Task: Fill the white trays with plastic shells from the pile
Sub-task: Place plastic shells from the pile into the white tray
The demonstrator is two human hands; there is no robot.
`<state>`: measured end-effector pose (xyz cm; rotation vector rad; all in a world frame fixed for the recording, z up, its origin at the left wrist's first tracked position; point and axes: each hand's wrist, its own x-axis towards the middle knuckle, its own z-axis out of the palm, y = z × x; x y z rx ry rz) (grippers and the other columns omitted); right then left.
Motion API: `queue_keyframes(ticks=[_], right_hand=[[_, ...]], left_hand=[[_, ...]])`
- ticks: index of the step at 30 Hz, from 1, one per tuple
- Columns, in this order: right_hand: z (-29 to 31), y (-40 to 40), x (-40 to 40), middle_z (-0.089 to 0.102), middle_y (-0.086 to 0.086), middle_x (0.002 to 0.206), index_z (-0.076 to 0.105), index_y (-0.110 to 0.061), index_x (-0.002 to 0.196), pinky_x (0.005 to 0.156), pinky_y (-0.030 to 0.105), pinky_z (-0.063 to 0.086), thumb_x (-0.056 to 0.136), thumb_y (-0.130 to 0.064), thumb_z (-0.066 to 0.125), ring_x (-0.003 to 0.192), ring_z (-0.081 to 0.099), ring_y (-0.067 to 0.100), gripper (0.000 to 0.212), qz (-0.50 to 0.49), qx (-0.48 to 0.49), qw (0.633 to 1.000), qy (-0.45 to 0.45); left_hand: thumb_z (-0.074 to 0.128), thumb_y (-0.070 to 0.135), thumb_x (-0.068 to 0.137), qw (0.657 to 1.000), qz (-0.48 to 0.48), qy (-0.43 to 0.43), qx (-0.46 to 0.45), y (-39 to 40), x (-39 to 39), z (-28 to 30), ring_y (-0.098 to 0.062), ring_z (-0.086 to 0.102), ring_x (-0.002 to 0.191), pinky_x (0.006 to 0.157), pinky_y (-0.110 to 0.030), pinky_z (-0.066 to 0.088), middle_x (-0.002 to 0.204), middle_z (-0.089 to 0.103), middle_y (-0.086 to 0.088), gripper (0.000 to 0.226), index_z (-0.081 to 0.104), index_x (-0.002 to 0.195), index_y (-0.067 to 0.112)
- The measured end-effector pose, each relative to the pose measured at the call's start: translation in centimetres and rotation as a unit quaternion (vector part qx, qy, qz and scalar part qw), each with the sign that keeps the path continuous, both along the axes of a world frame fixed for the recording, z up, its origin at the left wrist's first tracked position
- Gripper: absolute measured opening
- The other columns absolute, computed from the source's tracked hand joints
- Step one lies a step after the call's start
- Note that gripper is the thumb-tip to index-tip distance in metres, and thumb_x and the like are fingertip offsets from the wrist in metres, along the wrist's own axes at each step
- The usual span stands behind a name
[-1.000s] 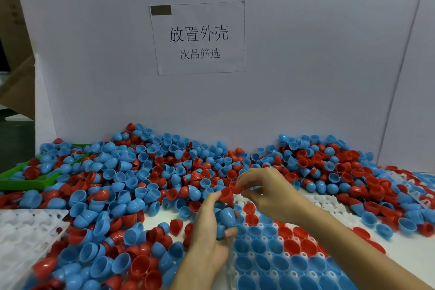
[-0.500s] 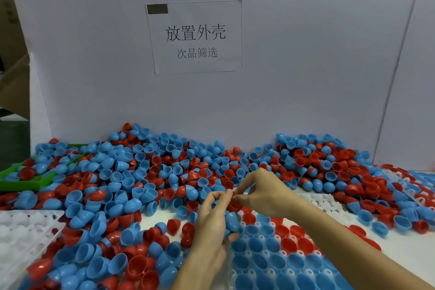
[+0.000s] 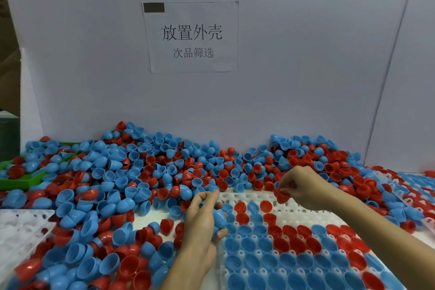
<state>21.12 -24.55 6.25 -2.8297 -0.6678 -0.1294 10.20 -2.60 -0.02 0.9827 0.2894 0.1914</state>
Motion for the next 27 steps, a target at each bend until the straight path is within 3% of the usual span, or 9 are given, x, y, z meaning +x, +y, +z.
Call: queue_keyframes(ticks=[2, 6, 12, 18, 27], right_hand=[[-0.8, -0.3, 0.2, 0.075, -0.005, 0.100, 0.078, -0.014, 0.101, 0.072, 0.018, 0.057, 0.094, -0.010, 0.065, 0.078, 0.068, 0.005, 0.016, 0.007, -0.017, 1.000, 0.003], [-2.4, -0.2, 0.2, 0.073, -0.008, 0.105, 0.077, -0.017, 0.107, 0.074, 0.014, 0.055, 0.093, -0.011, 0.066, 0.084, 0.065, 0.002, 0.018, 0.024, -0.052, 0.998, 0.030], [-2.9, -0.4, 0.3, 0.065, -0.018, 0.101, 0.076, -0.026, 0.108, 0.063, 0.009, 0.043, 0.087, -0.017, 0.070, 0.079, 0.052, -0.004, 0.023, 0.048, -0.093, 0.994, 0.038], [-3.0, 0.5, 0.7, 0.076, -0.009, 0.100, 0.078, -0.020, 0.103, 0.075, 0.018, 0.059, 0.088, -0.006, 0.070, 0.081, 0.069, 0.003, 0.022, 0.033, -0.083, 0.995, 0.052], [-3.0, 0.0, 0.3, 0.077, -0.004, 0.100, 0.079, -0.014, 0.103, 0.081, 0.019, 0.058, 0.087, 0.000, 0.070, 0.085, 0.070, 0.004, 0.023, 0.029, -0.028, 0.998, 0.056]], left_hand=[[0.064, 0.021, 0.096, 1.000, 0.004, 0.003, 0.005, 0.0, 0.1, -0.1, -0.010, 0.043, 0.049, 0.035, -0.020, 0.028, 0.086, 0.054, -0.010, 0.015, 0.058, 0.090, 0.009], [0.064, 0.021, 0.096, 1.000, 0.008, 0.005, 0.006, 0.0, 0.2, -0.2, -0.012, 0.042, 0.054, 0.035, -0.021, 0.028, 0.087, 0.053, -0.011, 0.015, 0.058, 0.088, 0.010], [0.064, 0.021, 0.096, 1.000, 0.009, 0.003, 0.007, 0.0, 0.2, -0.3, -0.011, 0.044, 0.054, 0.036, -0.020, 0.028, 0.088, 0.054, -0.010, 0.014, 0.059, 0.089, 0.011], [0.064, 0.022, 0.096, 1.000, 0.012, 0.005, 0.010, 0.0, 0.2, -0.3, -0.014, 0.044, 0.060, 0.036, -0.020, 0.029, 0.089, 0.054, -0.011, 0.014, 0.059, 0.090, 0.011], [0.064, 0.022, 0.096, 1.000, 0.006, -0.001, 0.007, 0.1, 0.2, -0.3, -0.014, 0.042, 0.060, 0.037, -0.021, 0.029, 0.092, 0.052, -0.012, 0.014, 0.059, 0.090, 0.010]])
